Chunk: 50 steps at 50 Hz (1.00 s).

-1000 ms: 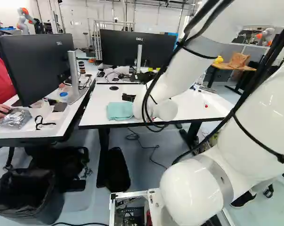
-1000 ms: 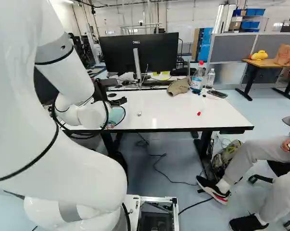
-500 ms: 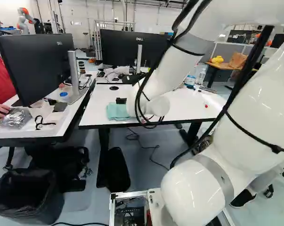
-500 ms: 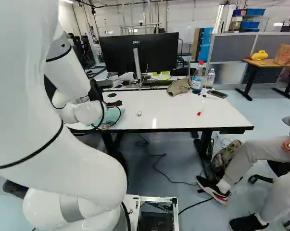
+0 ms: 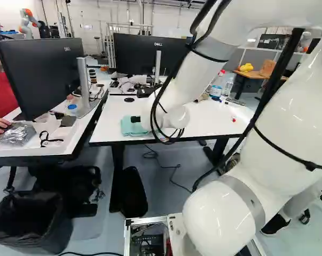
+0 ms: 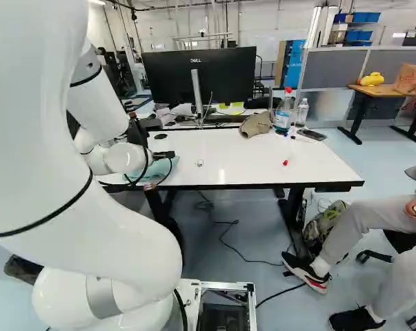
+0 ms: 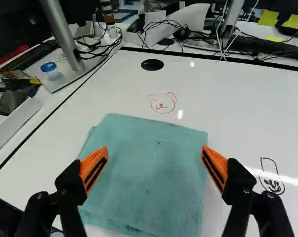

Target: Clean the table with the green towel

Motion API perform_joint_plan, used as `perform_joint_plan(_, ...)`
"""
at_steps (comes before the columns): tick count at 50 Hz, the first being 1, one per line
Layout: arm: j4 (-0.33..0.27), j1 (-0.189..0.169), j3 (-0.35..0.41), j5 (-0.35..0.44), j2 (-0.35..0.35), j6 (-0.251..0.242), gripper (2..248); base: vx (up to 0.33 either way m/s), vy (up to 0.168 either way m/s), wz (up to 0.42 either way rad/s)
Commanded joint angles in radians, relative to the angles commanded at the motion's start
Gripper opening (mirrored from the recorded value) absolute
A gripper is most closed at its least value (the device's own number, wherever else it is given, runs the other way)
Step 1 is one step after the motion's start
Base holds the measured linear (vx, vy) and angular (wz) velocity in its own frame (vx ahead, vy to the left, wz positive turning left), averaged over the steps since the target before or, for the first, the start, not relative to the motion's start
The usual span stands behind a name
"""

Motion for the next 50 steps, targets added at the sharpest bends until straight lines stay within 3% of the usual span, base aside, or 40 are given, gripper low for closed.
perform_joint_plan(20,0.021,0.014,-0.009,-0.094,-0.009,0.0,247,0.0,0.0,0.0)
perform_joint_plan(41,0.021,0.015,-0.009,-0.094,-0.009,0.0,247,0.0,0.0,0.0)
perform_joint_plan(42,0.021,0.015,-0.009,-0.094,-0.009,0.0,233,0.0,0.0,0.0)
perform_joint_plan(46,0.021,0.015,-0.009,-0.094,-0.009,0.0,233,0.0,0.0,0.0)
perform_joint_plan(47,0.021,0.015,-0.009,-0.094,-0.009,0.0,195,0.0,0.0,0.0)
perform_joint_plan(50,0.021,0.015,-0.009,-0.094,-0.009,0.0,195,0.0,0.0,0.0)
